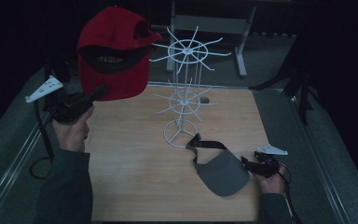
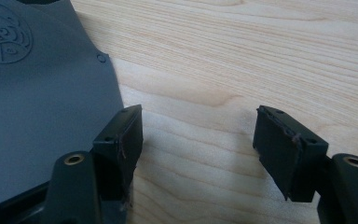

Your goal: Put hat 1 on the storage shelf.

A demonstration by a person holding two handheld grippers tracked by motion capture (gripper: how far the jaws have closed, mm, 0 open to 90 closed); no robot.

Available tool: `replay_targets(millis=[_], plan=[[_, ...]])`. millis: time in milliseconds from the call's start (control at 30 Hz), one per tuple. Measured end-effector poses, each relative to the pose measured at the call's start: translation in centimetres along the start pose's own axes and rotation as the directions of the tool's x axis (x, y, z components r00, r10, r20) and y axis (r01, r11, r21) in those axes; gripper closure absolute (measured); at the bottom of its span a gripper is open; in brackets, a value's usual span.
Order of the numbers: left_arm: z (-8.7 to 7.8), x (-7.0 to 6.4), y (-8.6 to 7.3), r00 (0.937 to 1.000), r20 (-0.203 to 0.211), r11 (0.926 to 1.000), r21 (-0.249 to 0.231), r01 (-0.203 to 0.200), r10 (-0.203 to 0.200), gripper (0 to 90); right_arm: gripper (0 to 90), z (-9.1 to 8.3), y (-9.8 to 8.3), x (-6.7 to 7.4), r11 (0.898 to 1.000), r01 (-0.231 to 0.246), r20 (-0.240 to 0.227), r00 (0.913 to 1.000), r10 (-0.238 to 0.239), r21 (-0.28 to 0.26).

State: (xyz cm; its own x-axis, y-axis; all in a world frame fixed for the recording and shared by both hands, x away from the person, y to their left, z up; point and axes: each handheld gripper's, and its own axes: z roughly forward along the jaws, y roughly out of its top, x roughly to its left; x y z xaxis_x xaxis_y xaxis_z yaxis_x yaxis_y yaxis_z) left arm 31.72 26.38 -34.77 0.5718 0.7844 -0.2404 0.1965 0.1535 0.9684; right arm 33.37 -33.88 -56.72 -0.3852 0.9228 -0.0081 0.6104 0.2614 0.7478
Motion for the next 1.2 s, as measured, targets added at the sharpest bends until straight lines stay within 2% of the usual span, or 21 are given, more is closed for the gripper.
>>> replay_targets(millis=[167,233,300,500,767,800,867,1000,1033,1200], plan=[[0.1,-0.2,-0.4,0.9983,-0.039,0.9985,0.032,-0.043,0.045,85.7,33.0,0.0,0.0,0.0,1.0,0.0,0.0,1.0,0.0,0.0],[0.2,-0.5,-0.8,0.9943,-0.067,0.9955,0.051,-0.08,0.083,85.6,33.0,0.0,0.0,0.0,1.0,0.0,0.0,1.0,0.0,0.0],[0.4,-0.6,-1.2,0.9915,-0.081,0.9932,0.066,-0.096,0.101,85.6,33.0,0.0,0.0,0.0,1.0,0.0,0.0,1.0,0.0,0.0],[0.8,-0.3,-3.2,0.9896,-0.099,0.9898,0.107,-0.093,0.104,85.5,33.0,0.0,0.0,0.0,1.0,-0.001,0.0,1.0,0.001,0.0],[0.0,0.5,-5.2,0.9841,-0.136,0.9857,0.139,-0.096,0.115,84.2,33.0,0.0,0.0,0.0,1.0,-0.002,0.0,1.0,0.002,0.001],[-0.1,0.7,-5.3,0.9839,-0.14,0.9867,0.134,-0.092,0.111,83.6,33.0,0.0,0.0,0.0,1.0,-0.001,0.0,1.0,0.001,-0.001],[-0.5,1.1,-5.5,0.9879,-0.125,0.9897,0.121,-0.077,0.092,81.0,33.0,0.0,0.0,0.0,1.0,0.001,0.001,1.0,-0.001,-0.001],[-0.7,1.2,-5.5,0.9848,-0.134,0.9872,0.13,-0.093,0.111,78.0,33.0,0.0,0.0,0.0,1.0,-0.001,0.0,1.0,0.001,-0.001],[-0.6,1.0,-5.6,0.9816,-0.144,0.9849,0.136,-0.106,0.126,75.4,33.0,0.0,0.0,0.0,1.0,0.001,0.0,1.0,-0.001,0.0],[-0.6,0.8,-5.7,0.9812,-0.143,0.9854,0.128,-0.112,0.13,67.8,33.0,0.0,0.0,0.0,1.0,0.002,0.0,1.0,-0.002,0.0]])
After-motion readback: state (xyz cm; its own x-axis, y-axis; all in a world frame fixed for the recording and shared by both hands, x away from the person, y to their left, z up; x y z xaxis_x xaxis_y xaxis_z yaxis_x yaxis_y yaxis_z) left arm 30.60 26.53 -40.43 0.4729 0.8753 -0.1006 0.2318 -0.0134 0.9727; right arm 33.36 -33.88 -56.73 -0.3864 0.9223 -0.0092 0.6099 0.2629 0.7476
